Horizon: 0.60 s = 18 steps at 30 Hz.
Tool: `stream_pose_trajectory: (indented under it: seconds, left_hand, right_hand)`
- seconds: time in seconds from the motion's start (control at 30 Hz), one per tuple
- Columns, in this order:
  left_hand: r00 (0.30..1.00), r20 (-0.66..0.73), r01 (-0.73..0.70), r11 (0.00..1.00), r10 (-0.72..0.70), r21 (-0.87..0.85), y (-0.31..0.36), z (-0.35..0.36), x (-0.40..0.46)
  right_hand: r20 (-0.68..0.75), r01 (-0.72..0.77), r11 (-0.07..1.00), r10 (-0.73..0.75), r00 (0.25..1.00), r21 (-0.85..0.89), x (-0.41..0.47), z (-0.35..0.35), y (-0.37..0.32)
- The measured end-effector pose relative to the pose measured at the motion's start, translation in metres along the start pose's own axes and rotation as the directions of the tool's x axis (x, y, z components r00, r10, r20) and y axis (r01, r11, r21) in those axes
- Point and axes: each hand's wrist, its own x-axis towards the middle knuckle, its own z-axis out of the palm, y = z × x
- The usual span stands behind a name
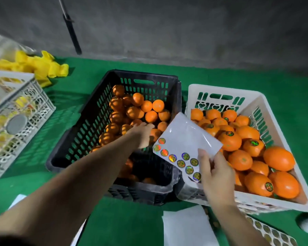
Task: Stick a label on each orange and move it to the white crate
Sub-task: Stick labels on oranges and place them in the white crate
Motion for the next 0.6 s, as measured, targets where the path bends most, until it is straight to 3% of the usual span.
stream_pose_trajectory:
  seconds: [0.03, 0.1, 0.23, 0.43, 0.5, 0.6]
  left_hand:
    - [0.999, 0.035, 0.026, 0.985, -0.032, 0.17, -0.009, 0.003, 0.011]
    - [0.993, 0.057, 0.08, 0.954, -0.101, 0.289, -0.025, 0.007, 0.026]
    - [0.98, 0.084, 0.141, 0.924, -0.181, 0.355, -0.046, 0.027, 0.043]
    - [0.97, -0.056, 0.241, 0.908, -0.237, 0.344, -0.054, 0.05, 0.056]
    - [0.969, -0.027, 0.238, 0.888, -0.247, 0.393, -0.052, 0.057, 0.056]
    - [0.978, -0.038, 0.204, 0.922, -0.203, 0.328, -0.049, 0.045, 0.055]
  right_hand:
    - [-0.014, 0.032, 0.998, -0.033, 0.999, -0.06, 0.0, 0.003, -0.001]
    - [-0.024, 0.034, 0.996, -0.036, 0.999, -0.087, 0.002, 0.006, -0.005]
    - [-0.031, 0.013, 0.982, -0.019, 0.999, -0.186, -0.001, 0.009, -0.006]
    - [-0.022, 0.078, 0.977, -0.084, 0.996, -0.196, -0.004, 0.012, -0.006]
    - [-0.01, 0.096, 0.976, -0.099, 0.995, -0.197, -0.006, 0.012, -0.005]
    - [0.002, 0.087, 0.973, -0.089, 0.996, -0.212, -0.005, 0.012, -0.002]
